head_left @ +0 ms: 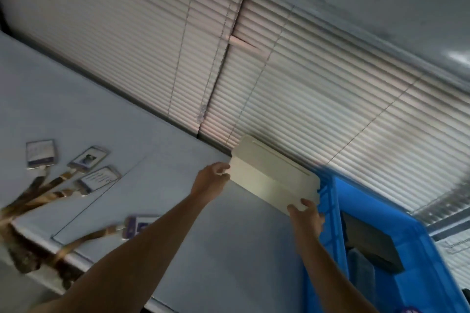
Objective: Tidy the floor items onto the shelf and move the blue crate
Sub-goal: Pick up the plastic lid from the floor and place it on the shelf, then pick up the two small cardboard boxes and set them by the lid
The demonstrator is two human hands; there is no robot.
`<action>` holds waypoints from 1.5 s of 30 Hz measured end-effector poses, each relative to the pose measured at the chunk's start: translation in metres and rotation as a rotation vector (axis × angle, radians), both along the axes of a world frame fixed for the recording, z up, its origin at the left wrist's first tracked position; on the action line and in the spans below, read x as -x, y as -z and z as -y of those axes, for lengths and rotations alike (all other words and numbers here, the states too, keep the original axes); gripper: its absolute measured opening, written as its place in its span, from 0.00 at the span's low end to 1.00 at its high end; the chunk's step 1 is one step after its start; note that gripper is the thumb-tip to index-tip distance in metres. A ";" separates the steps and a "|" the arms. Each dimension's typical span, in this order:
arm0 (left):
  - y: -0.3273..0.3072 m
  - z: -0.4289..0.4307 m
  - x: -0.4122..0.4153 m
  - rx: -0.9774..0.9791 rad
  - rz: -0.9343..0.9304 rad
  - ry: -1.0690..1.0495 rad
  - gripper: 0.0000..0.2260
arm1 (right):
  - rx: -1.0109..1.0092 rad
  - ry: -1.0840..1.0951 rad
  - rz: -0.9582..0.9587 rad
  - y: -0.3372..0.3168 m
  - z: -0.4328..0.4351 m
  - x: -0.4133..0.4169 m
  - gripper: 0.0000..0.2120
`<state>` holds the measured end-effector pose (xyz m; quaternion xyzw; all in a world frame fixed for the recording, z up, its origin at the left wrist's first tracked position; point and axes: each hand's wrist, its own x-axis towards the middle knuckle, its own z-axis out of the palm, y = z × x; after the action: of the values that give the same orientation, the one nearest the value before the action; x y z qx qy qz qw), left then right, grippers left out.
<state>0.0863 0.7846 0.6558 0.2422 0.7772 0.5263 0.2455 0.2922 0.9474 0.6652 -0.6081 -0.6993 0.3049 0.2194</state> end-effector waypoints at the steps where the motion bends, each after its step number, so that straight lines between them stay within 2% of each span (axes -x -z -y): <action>1: 0.002 0.029 -0.006 -0.002 0.044 -0.006 0.13 | -0.018 -0.029 -0.005 -0.001 0.024 -0.001 0.20; 3: 0.015 0.095 -0.019 0.025 0.083 -0.051 0.11 | 0.003 -0.189 -0.039 0.000 0.081 0.000 0.13; 5: 0.030 0.170 -0.033 0.091 0.096 -0.143 0.08 | 0.125 -0.391 -0.065 0.005 0.146 0.009 0.05; 8: 0.062 0.290 -0.052 0.181 0.226 -0.259 0.07 | 0.221 -0.649 0.056 0.027 0.244 0.031 0.07; 13: 0.133 0.505 -0.068 0.439 0.398 -0.406 0.06 | 0.402 -0.997 0.273 0.085 0.418 0.088 0.06; 17: 0.171 0.645 -0.062 0.594 0.607 -0.562 0.04 | 0.564 -1.111 0.400 0.152 0.539 0.129 0.07; 20: 0.217 0.710 -0.044 0.665 0.673 -0.629 0.07 | 0.645 -1.154 0.546 0.219 0.601 0.153 0.09; 25: 0.356 0.738 -0.003 0.691 0.837 -0.688 0.09 | 0.719 -1.072 0.752 0.364 0.642 0.192 0.13; 29: 0.513 0.714 0.043 0.611 0.909 -0.772 0.16 | 0.694 -0.979 0.777 0.514 0.642 0.231 0.03; 34: 0.713 0.662 0.086 0.468 1.048 -1.037 0.28 | 0.575 -0.714 0.818 0.715 0.619 0.270 0.33; 36: 0.776 0.641 0.106 0.426 1.115 -1.204 0.35 | 0.589 -0.558 0.890 0.782 0.614 0.285 0.51; 38: 0.828 0.620 0.124 0.494 1.167 -1.349 0.44 | 0.606 -0.489 0.974 0.833 0.615 0.296 0.67; 41: 0.870 0.595 0.142 0.669 1.174 -1.397 0.47 | 0.484 -0.528 1.027 0.878 0.621 0.300 0.72; 45: 0.866 0.584 0.155 0.742 1.116 -1.345 0.44 | 0.274 -0.558 0.976 0.882 0.630 0.296 0.66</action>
<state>-0.0684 0.2005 -0.2107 -0.6362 0.6418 0.3167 0.2881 -0.0038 0.3179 -0.2163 -0.4940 -0.8074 0.1231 -0.2981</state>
